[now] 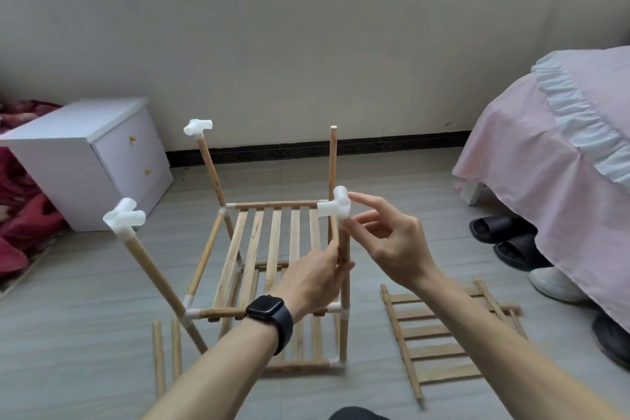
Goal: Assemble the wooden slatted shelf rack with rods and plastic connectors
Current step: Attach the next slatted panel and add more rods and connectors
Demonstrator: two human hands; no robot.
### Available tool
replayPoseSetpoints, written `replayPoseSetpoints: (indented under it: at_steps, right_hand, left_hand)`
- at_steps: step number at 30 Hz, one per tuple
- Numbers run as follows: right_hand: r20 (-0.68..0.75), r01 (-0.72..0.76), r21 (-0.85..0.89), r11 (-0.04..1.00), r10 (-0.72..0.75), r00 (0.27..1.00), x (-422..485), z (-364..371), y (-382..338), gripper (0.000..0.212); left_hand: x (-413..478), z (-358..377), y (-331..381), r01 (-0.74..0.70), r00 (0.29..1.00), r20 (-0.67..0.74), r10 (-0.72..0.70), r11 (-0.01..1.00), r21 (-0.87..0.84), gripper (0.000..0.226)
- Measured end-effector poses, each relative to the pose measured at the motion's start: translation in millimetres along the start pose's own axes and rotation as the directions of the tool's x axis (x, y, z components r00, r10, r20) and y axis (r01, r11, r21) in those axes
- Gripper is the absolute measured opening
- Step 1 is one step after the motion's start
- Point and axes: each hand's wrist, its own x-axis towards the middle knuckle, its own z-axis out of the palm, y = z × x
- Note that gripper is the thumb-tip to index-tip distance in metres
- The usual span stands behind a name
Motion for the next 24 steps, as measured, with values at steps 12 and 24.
replayPoseSetpoints:
  at_steps: [12, 24]
  right_hand:
    - [0.067, -0.458, -0.298, 0.838, 0.497, 0.865, -50.7, 7.5, 100.7, 0.032]
    - [0.672, 0.466, -0.719, 0.516, 0.346, 0.655, -41.9, 69.0, 150.4, 0.059]
  left_hand:
    - [-1.6, 4.0, -3.7, -0.026, 0.998, 0.047, 0.028, 0.998, -0.062, 0.029]
    - [4.2, 15.8, -3.6, -0.084, 0.996, 0.039, 0.085, 0.996, -0.028, 0.021]
